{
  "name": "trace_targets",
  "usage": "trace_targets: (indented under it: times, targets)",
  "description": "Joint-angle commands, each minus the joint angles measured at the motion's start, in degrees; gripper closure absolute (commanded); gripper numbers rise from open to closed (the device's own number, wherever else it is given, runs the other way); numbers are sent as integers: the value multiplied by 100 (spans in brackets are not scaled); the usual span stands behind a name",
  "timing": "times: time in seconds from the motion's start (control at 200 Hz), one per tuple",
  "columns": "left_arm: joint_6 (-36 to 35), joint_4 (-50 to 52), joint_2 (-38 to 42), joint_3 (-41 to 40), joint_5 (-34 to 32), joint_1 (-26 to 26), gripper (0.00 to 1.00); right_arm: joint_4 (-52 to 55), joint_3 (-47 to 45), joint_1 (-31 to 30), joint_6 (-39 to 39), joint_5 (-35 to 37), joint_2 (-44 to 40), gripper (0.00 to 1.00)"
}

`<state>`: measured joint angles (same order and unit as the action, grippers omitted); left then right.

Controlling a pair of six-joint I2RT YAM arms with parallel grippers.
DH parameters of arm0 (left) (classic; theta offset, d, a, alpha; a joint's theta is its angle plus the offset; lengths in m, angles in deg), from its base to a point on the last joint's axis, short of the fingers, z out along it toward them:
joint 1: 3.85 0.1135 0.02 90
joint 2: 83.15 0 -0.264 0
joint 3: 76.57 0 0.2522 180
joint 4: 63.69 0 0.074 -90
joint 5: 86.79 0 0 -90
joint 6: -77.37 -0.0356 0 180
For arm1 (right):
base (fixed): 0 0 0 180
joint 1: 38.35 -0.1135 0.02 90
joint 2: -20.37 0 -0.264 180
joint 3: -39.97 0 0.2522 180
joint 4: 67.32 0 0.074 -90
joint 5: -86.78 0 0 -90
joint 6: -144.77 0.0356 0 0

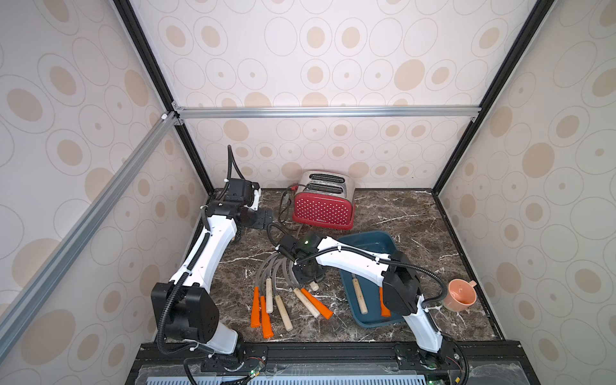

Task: Put small sickles into storage boxes
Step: Pick up the sickle at the center of the board.

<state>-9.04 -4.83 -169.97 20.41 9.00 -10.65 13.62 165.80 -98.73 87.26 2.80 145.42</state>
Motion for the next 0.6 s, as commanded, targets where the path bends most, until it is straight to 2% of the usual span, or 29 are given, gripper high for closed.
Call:
trace_targets:
  times: [0.0, 0.31, 0.596]
  targets:
    - [-122, 125, 52, 398, 70, 14, 1, 433, 115, -44, -86, 310, -306, 100]
    - [-147, 489, 170, 891, 291, 17, 1, 425, -324, -8, -74, 189, -1041, 100]
    - [-339, 872, 340, 1261, 423, 13, 1, 157, -1367, 138, 98, 109, -2063, 100]
